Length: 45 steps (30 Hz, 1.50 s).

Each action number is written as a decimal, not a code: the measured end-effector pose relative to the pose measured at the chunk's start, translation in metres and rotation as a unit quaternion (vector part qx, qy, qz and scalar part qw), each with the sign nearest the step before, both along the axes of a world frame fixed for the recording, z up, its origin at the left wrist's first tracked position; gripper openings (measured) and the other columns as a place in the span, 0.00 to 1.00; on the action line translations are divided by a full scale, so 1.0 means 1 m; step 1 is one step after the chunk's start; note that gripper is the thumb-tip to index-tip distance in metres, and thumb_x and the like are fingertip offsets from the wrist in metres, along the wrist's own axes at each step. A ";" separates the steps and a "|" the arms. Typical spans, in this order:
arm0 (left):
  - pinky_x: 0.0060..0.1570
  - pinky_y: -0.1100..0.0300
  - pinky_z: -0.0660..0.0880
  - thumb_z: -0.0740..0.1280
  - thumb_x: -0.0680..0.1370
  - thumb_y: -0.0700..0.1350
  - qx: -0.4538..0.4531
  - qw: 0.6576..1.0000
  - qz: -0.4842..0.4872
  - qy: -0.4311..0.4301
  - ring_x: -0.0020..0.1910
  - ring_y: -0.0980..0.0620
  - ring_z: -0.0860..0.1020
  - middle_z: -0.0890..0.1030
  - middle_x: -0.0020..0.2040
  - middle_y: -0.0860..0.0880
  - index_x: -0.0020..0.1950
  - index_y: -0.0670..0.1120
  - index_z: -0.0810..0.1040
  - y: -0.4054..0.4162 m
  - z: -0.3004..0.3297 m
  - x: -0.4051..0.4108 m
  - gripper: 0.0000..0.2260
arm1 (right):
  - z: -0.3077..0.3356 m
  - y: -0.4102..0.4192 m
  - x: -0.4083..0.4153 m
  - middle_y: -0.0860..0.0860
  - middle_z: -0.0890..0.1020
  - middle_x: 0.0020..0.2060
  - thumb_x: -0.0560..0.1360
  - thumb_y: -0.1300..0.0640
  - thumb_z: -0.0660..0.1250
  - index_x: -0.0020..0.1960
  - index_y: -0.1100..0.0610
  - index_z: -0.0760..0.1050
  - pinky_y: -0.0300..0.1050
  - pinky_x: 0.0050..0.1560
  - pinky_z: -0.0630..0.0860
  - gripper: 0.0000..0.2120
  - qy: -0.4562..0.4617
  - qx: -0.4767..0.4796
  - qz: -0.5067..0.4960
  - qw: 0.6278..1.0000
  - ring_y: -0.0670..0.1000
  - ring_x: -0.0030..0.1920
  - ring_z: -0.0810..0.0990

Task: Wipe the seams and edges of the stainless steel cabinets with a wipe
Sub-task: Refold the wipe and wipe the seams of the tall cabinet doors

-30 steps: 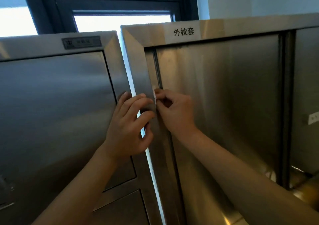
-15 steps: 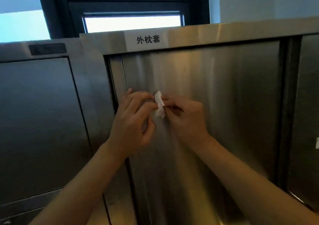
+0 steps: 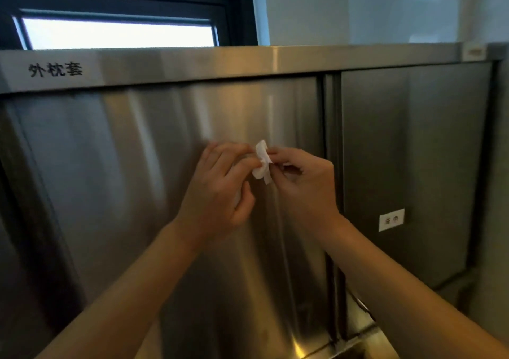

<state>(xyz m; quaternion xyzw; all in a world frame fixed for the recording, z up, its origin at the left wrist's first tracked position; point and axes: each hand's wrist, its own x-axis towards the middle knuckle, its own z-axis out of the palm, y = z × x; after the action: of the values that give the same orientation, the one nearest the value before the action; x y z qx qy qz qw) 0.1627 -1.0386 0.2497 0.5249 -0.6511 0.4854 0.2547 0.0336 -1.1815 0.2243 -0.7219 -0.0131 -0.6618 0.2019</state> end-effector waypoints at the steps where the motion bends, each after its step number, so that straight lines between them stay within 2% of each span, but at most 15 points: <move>1: 0.69 0.41 0.68 0.68 0.72 0.37 0.006 1.000 -0.010 0.000 0.63 0.39 0.77 0.79 0.62 0.40 0.60 0.39 0.81 -0.012 0.001 -0.007 0.17 | 0.000 -0.009 -0.012 0.50 0.87 0.52 0.77 0.61 0.76 0.57 0.59 0.85 0.51 0.53 0.83 0.08 -0.001 -0.003 -0.010 1.000 0.45 0.53 0.85; 8: 0.66 0.40 0.69 0.69 0.72 0.39 0.023 0.998 -0.063 -0.007 0.63 0.39 0.76 0.79 0.64 0.40 0.63 0.40 0.80 -0.072 0.011 -0.041 0.19 | 0.002 -0.053 -0.070 0.49 0.87 0.51 0.76 0.63 0.75 0.56 0.59 0.85 0.45 0.52 0.83 0.09 -0.017 0.024 -0.096 0.995 0.44 0.51 0.85; 14: 0.71 0.43 0.66 0.67 0.75 0.42 0.042 0.995 -0.090 -0.023 0.67 0.42 0.74 0.78 0.66 0.42 0.65 0.42 0.80 -0.110 0.023 -0.033 0.19 | 0.012 -0.060 -0.091 0.49 0.87 0.52 0.76 0.65 0.75 0.57 0.58 0.85 0.40 0.52 0.83 0.10 -0.005 0.026 -0.191 0.981 0.42 0.51 0.85; 19: 0.73 0.40 0.64 0.65 0.75 0.45 0.076 0.994 -0.064 -0.035 0.71 0.42 0.73 0.77 0.69 0.43 0.66 0.45 0.80 -0.145 0.028 -0.014 0.19 | 0.024 -0.065 -0.104 0.48 0.87 0.53 0.77 0.63 0.75 0.58 0.58 0.85 0.43 0.53 0.83 0.10 0.002 0.039 -0.233 0.972 0.42 0.53 0.85; 22: 0.77 0.38 0.60 0.61 0.77 0.49 0.116 0.992 -0.030 -0.026 0.77 0.44 0.67 0.73 0.74 0.45 0.73 0.47 0.75 -0.158 0.020 -0.003 0.24 | 0.023 -0.063 -0.102 0.47 0.87 0.54 0.77 0.62 0.75 0.58 0.57 0.85 0.45 0.53 0.84 0.10 0.004 0.040 -0.248 0.968 0.42 0.53 0.85; 25: 0.79 0.38 0.56 0.67 0.77 0.51 0.122 0.989 0.036 -0.074 0.79 0.44 0.65 0.72 0.77 0.45 0.78 0.47 0.70 -0.163 0.006 0.007 0.29 | 0.024 -0.065 -0.094 0.48 0.87 0.54 0.77 0.63 0.75 0.58 0.57 0.85 0.45 0.52 0.84 0.10 0.017 0.019 -0.266 0.964 0.43 0.53 0.85; 31: 0.78 0.36 0.58 0.69 0.77 0.54 0.090 0.988 0.065 -0.108 0.78 0.42 0.67 0.73 0.76 0.42 0.77 0.45 0.72 -0.169 0.002 0.010 0.29 | 0.048 -0.086 -0.075 0.48 0.87 0.53 0.77 0.62 0.75 0.57 0.58 0.85 0.36 0.52 0.82 0.09 0.023 0.005 -0.283 0.959 0.42 0.52 0.85; 34: 0.78 0.36 0.57 0.68 0.77 0.54 0.083 0.986 0.079 -0.118 0.78 0.42 0.67 0.73 0.76 0.41 0.76 0.45 0.74 -0.172 0.001 0.011 0.28 | 0.066 -0.103 -0.065 0.48 0.87 0.51 0.77 0.61 0.75 0.56 0.58 0.86 0.35 0.50 0.81 0.08 0.021 0.003 -0.291 0.957 0.42 0.50 0.85; 38: 0.79 0.37 0.56 0.68 0.76 0.54 0.075 0.988 0.079 -0.110 0.78 0.42 0.67 0.74 0.74 0.42 0.74 0.45 0.75 -0.176 -0.001 0.011 0.28 | 0.093 -0.126 -0.048 0.43 0.86 0.46 0.76 0.61 0.75 0.52 0.55 0.86 0.30 0.46 0.78 0.05 0.013 0.020 -0.282 0.959 0.38 0.45 0.83; 42: 0.78 0.36 0.58 0.68 0.76 0.54 0.070 0.988 0.080 -0.108 0.78 0.42 0.67 0.74 0.74 0.42 0.74 0.46 0.75 -0.179 -0.003 0.013 0.28 | 0.120 -0.144 -0.028 0.45 0.86 0.41 0.76 0.56 0.75 0.48 0.55 0.87 0.38 0.43 0.79 0.03 -0.013 0.038 -0.263 0.964 0.41 0.42 0.83; 45: 0.78 0.36 0.57 0.68 0.75 0.54 0.066 0.988 0.082 -0.109 0.78 0.42 0.67 0.74 0.75 0.42 0.73 0.46 0.76 -0.181 -0.004 0.013 0.28 | 0.131 -0.151 -0.016 0.45 0.86 0.38 0.72 0.59 0.75 0.45 0.53 0.87 0.37 0.44 0.78 0.04 -0.030 0.042 -0.253 0.966 0.43 0.41 0.83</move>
<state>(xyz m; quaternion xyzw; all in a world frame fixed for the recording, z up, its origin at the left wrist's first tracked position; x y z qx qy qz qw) 0.1756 -1.2191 0.2460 0.5358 -0.6603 0.5153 0.1063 0.0178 -1.3323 0.3554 -0.6724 0.1922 -0.7125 0.0577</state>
